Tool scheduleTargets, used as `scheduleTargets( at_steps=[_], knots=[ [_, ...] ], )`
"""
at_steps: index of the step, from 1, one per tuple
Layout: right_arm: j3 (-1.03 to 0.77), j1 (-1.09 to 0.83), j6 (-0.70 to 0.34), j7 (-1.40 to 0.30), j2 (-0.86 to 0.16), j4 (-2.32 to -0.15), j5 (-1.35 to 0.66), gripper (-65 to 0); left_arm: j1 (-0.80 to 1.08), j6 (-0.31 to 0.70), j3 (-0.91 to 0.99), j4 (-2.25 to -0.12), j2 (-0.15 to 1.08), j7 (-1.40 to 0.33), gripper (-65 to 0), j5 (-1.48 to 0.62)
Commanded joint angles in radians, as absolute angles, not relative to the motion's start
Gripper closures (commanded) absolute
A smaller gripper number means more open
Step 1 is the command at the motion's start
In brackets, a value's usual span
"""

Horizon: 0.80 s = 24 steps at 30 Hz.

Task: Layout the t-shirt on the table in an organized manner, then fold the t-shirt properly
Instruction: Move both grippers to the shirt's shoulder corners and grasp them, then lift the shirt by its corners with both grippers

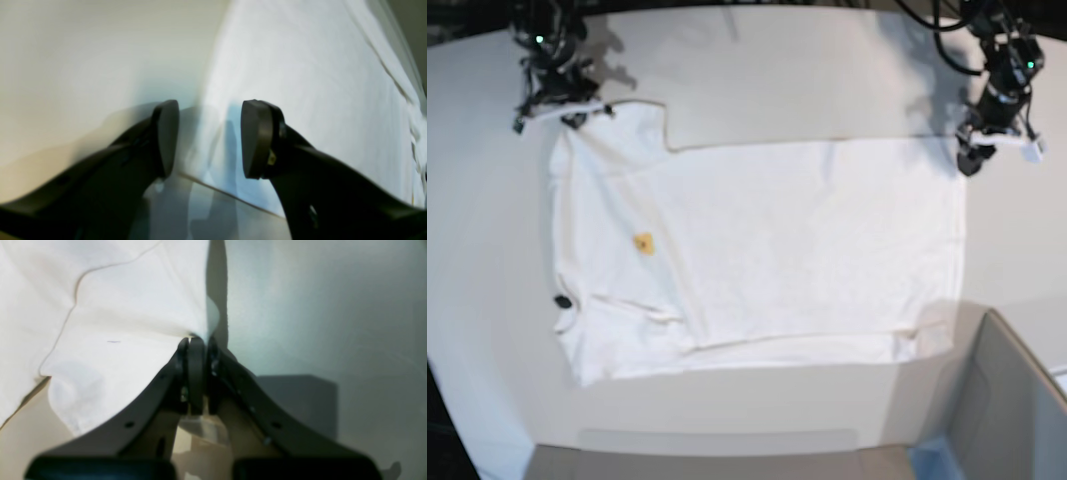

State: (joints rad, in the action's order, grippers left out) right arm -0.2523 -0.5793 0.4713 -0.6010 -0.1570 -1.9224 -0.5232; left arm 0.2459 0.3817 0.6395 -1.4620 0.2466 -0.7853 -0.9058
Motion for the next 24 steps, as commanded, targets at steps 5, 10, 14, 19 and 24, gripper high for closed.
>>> scheduleTargets(
  at_steps=[5, 10, 14, 19, 24],
  knots=[
    [-0.254, -0.587, 0.475, -0.605, -0.179, -1.929, -0.516, 0.0, 0.245, 0.386, 0.677, -1.478, 0.265, -0.792, -31.1, -0.911],
    [-0.254, -0.585, 0.475, -0.605, -0.182, -1.929, -0.518, 0.0, 0.246, 0.387, 0.667, -1.478, 0.265, -0.811, -31.1, -0.905],
    [-0.254, -0.585, 0.475, -0.605, -0.182, -1.931, -0.519, 0.0, 0.246, 0.387, 0.634, -1.478, 0.265, -0.895, -31.1, -0.872],
    [-0.254, -0.581, 0.475, -0.607, -0.182, -1.933, -0.521, 0.0, 0.274, 0.387, 0.628, -1.534, 0.263, -0.963, -31.1, -0.868],
    [-0.251, -0.581, 0.475, -0.607, -0.182, -1.933, -0.521, 0.0, 0.283, 0.387, 0.587, -1.595, 0.26, -1.004, -30.9, -0.868]
  ],
)
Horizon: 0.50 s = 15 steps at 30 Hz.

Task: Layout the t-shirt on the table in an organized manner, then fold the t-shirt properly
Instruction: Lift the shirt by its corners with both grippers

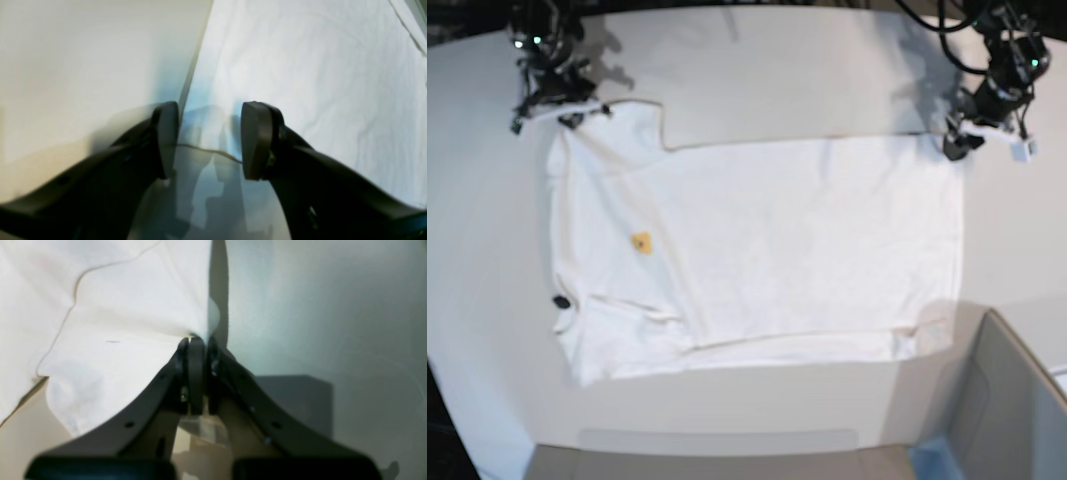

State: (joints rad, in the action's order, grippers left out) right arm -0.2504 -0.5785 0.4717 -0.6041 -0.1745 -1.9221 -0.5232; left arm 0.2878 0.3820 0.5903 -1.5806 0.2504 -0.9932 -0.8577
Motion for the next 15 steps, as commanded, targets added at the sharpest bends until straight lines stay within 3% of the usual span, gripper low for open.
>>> scheduleTargets(
  at_steps=[1, 11, 15],
  knots=[
    [-0.251, -0.579, 0.475, -0.607, -0.182, -1.933, -0.521, 0.0, 0.283, 0.387, 0.568, -1.596, 0.26, -1.006, -30.9, -0.868],
    [-0.251, -0.573, 0.475, -0.607, -0.182, -1.933, -0.521, 0.0, 0.277, 0.387, 0.506, -1.596, 0.223, -1.0, -30.5, -0.868],
    [-0.251, -0.573, 0.475, -0.607, -0.183, -1.933, -0.521, 0.0, 0.245, 0.387, 0.472, -1.595, 0.223, -0.99, -23.1, -0.868]
  ],
)
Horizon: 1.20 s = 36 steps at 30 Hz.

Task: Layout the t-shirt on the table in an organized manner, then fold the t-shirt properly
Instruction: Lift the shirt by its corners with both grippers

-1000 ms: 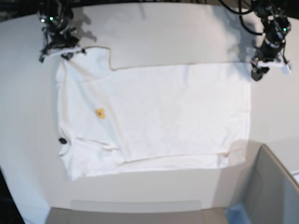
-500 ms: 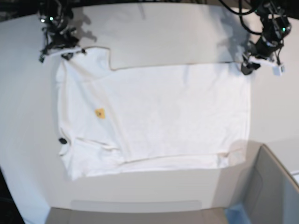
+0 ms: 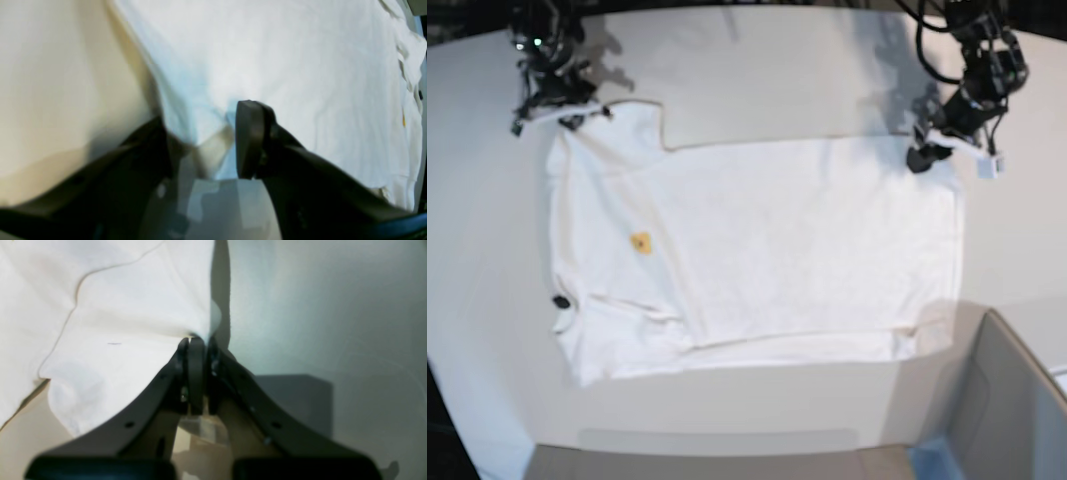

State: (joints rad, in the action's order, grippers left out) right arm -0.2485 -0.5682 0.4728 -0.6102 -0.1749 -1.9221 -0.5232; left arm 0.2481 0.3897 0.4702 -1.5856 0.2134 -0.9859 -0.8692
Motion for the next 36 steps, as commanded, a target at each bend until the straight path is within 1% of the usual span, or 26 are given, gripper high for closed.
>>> scheduleTargets(
  at_steps=[1, 3, 7, 10, 16, 21, 25, 28, 30, 36],
  knots=[
    [-0.251, -0.573, 0.475, -0.607, -0.183, -1.933, -0.519, 0.0, 0.24, 0.387, 0.472, -1.593, 0.223, -0.986, -20.5, -0.868],
    [-0.251, -0.573, 0.473, -0.605, -0.183, -1.933, -0.519, 0.0, 0.234, 0.387, 0.472, -1.593, 0.219, -0.983, -15.8, -0.868],
    [-0.257, -0.57, 0.397, -0.601, -0.182, -1.933, -0.519, 0.0, 0.229, 0.384, 0.479, -1.593, 0.206, -0.967, -6.6, -0.868],
    [-0.257, -0.547, 0.378, -0.599, -0.182, -1.934, -0.516, 0.0, 0.229, 0.386, 0.479, -1.593, 0.194, -0.921, -0.2, -0.872],
    [-0.257, -0.47, 0.377, -0.599, -0.183, -1.94, -0.516, 0.0, 0.228, 0.387, 0.478, -1.6, 0.194, -0.862, 0.0, -0.875],
    [-0.255, -0.409, 0.361, -0.596, -0.214, -1.975, -0.516, 0.0, 0.217, 0.389, 0.479, -1.652, 0.196, -0.809, 0.0, -0.875],
    [-0.255, -0.367, 0.222, -0.487, -0.217, -2.0, -0.515, 0.0, 0.222, 0.389, 0.499, -1.751, 0.196, -0.716, 0.0, -0.875],
    [-0.255, -0.331, 0.145, -0.414, -0.219, -2.029, -0.515, 0.0, 0.216, 0.387, 0.55, -1.83, 0.196, -0.684, 0.0, -0.875],
    [-0.255, -0.285, 0.117, -0.386, -0.219, -2.031, -0.515, 0.0, 0.205, 0.387, 0.584, -1.871, 0.196, -0.673, 0.0, -0.875],
    [-0.252, -0.081, 0.056, -0.374, -0.22, -2.032, -0.467, 0.0, 0.058, 0.387, 0.736, -1.945, 0.194, -0.67, 0.0, -0.875]
  ],
)
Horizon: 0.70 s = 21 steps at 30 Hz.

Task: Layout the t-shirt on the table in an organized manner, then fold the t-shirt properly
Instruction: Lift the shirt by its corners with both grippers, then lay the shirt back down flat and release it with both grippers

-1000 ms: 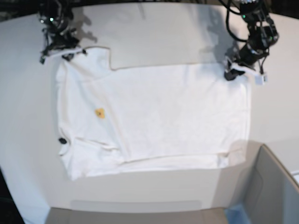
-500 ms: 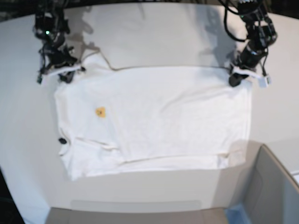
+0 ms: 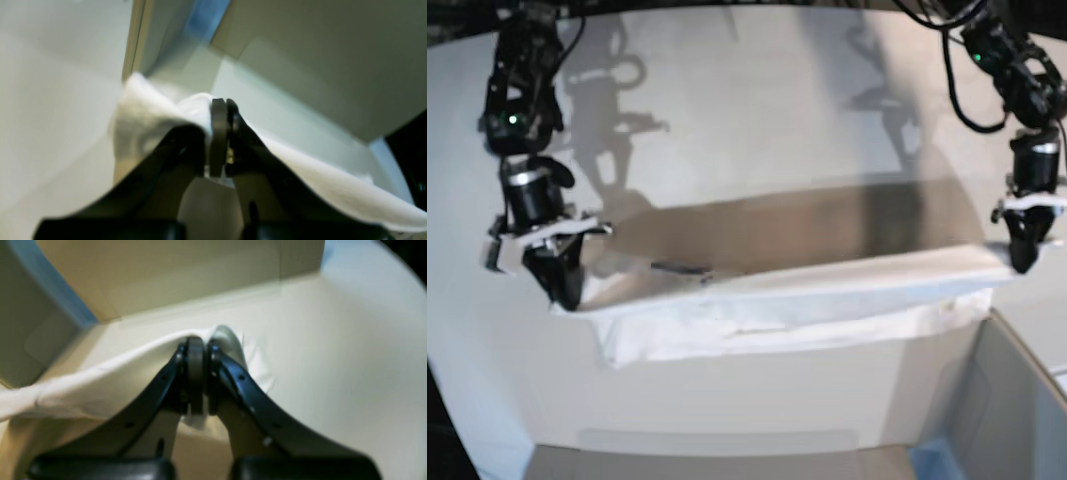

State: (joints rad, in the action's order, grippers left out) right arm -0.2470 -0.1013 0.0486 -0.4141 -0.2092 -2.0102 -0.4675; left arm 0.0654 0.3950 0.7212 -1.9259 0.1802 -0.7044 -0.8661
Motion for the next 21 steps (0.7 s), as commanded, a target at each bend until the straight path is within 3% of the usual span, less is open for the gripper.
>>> scheduleTargets(
  at_steps=[1, 7, 17, 21],
  knots=[
    [-0.252, -0.05, 0.041, -0.374, -0.22, -2.034, -0.466, 0.0, 0.033, 0.387, 0.757, -1.956, 0.194, -0.67, 0.0, -0.875],
    [-0.251, 0.064, -0.008, -0.228, -0.217, -2.051, -0.464, 0.0, -0.062, 0.387, 0.852, -2.026, 0.196, -0.619, 0.0, -0.931],
    [-0.237, 0.127, 0.001, 0.257, -0.196, -2.052, -0.464, 0.0, -0.071, 0.387, 1.129, -2.034, 0.311, -0.53, 0.0, -1.448],
    [-0.242, 0.166, 0.001, 0.363, -0.16, -2.058, -0.464, 0.0, -0.07, 0.387, 1.225, -2.034, 0.366, -0.532, 0.0, -1.484]
  ],
)
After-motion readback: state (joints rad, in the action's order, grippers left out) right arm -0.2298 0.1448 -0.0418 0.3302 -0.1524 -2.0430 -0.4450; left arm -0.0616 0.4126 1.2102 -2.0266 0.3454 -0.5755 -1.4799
